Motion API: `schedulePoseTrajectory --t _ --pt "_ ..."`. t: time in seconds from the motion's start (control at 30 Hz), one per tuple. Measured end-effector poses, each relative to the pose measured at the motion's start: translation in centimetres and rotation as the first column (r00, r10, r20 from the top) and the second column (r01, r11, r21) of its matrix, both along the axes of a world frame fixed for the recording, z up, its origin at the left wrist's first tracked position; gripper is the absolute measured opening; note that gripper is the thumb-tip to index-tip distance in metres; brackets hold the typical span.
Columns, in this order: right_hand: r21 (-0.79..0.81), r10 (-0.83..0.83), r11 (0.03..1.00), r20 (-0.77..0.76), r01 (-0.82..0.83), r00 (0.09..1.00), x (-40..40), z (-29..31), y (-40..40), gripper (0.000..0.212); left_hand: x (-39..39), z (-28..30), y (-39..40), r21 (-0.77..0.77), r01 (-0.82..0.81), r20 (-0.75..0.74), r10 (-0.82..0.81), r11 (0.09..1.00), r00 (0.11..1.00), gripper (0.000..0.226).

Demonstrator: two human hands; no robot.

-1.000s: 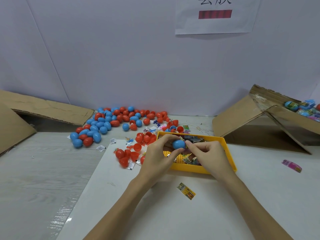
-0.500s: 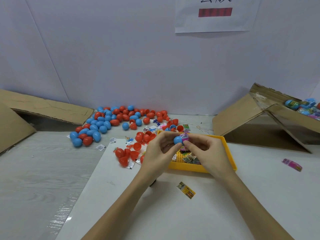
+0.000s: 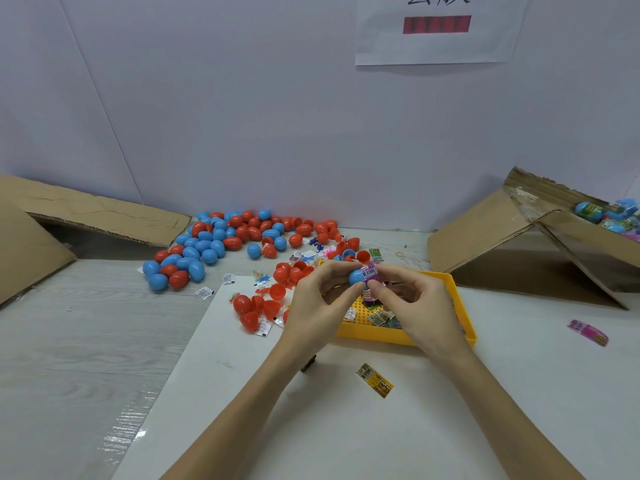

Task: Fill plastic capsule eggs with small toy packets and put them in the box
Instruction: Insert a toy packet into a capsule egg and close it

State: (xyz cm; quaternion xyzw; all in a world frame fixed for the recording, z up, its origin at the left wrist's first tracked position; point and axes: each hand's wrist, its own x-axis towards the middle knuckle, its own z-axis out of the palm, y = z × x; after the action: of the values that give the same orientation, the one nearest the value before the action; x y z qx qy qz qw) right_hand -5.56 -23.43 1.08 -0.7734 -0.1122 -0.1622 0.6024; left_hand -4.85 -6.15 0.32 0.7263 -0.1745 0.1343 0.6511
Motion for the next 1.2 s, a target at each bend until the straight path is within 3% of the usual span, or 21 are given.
schedulePoseTrajectory --t 0.13,0.27,0.47,0.53,0.7,0.83,1.2 --pt "0.007 0.026 1.0 -0.02 -0.026 0.999 -0.3 0.4 -0.1 0.026 -0.1 0.0 0.1 -0.013 0.011 0.029 -0.011 1.0 1.0 0.035" --pt "0.154 0.091 0.985 -0.106 -0.074 0.99 -0.4 0.7 0.0 0.036 -0.3 0.0 -0.1 0.054 0.026 0.147 -0.034 0.998 0.989 0.051" --pt "0.381 0.23 0.917 -0.252 -0.123 0.94 -0.8 1.2 0.3 0.05 0.1 -0.6 -0.2 0.264 -0.247 0.459 0.103 0.932 0.882 0.054" --pt "0.45 0.27 0.884 -0.28 -0.123 0.921 -0.7 1.3 0.5 0.055 0.1 -0.7 -0.2 0.281 -0.254 0.482 0.093 0.926 0.871 0.057" --pt "0.683 0.468 0.716 -0.317 -0.143 0.825 -0.8 1.5 0.5 0.034 -0.1 -0.8 -0.4 0.271 -0.253 0.479 0.099 0.929 0.872 0.044" --pt "0.799 0.583 0.592 -0.338 -0.101 0.739 -0.8 1.6 1.0 0.036 0.0 -0.8 0.2 0.294 -0.275 0.521 0.088 0.915 0.849 0.039" --pt "0.842 0.641 0.538 -0.379 -0.038 0.668 -1.4 2.0 2.0 0.025 0.1 -0.9 0.1 0.298 -0.389 0.6 0.146 0.872 0.786 0.035"
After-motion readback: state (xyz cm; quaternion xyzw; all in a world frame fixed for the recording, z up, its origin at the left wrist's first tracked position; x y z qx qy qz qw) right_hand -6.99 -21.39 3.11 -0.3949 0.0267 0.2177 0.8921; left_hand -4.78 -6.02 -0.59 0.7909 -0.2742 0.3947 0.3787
